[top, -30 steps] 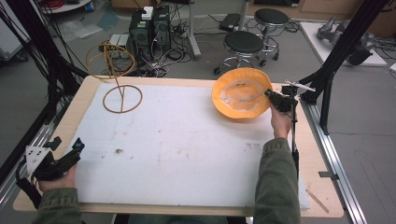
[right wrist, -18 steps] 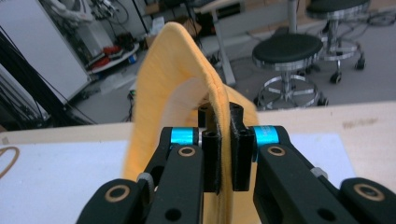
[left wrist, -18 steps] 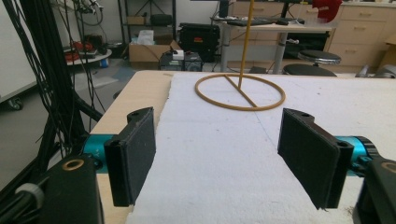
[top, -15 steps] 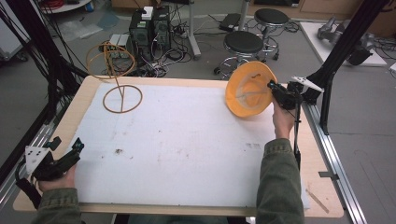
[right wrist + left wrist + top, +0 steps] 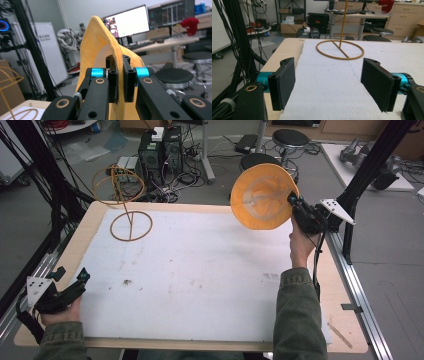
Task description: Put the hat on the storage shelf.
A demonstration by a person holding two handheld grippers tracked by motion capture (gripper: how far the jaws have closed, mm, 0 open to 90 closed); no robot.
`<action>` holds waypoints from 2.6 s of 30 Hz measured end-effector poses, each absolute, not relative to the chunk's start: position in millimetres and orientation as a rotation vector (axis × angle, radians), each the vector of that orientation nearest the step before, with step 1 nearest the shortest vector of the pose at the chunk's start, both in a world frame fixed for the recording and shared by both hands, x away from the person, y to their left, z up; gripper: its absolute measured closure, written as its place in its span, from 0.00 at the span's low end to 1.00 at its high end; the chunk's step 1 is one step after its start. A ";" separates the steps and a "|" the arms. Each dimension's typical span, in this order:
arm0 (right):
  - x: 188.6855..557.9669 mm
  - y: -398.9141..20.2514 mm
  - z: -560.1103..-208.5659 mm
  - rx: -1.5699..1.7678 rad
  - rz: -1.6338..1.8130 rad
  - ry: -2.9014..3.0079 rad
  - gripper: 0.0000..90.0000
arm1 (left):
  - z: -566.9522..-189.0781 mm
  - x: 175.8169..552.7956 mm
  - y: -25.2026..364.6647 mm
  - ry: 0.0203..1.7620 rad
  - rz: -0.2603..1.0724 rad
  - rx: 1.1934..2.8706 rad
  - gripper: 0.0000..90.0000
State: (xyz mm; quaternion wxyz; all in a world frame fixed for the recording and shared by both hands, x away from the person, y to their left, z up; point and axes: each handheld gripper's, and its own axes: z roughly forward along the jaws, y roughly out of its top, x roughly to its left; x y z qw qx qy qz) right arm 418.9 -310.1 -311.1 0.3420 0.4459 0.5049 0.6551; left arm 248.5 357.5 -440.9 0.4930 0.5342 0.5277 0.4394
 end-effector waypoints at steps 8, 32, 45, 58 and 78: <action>414.4 -294.0 -279.6 1.069 1.703 1.324 0.95 | -440.7 247.8 357.3 1.279 1.064 1.291 0.31; 441.6 -195.7 -240.2 1.019 1.625 1.380 0.95 | -441.5 248.0 361.5 1.261 1.004 1.262 0.31; 465.5 -137.5 -238.5 1.014 1.613 1.420 0.95 | -441.8 246.9 366.4 1.272 0.987 1.222 0.31; 491.5 -84.4 -242.0 1.048 1.608 1.452 0.95 | -441.4 246.9 367.1 1.266 0.984 1.211 0.31; 508.3 13.9 -228.4 0.942 1.672 1.491 0.95 | -442.0 248.1 371.4 1.266 0.958 1.184 0.31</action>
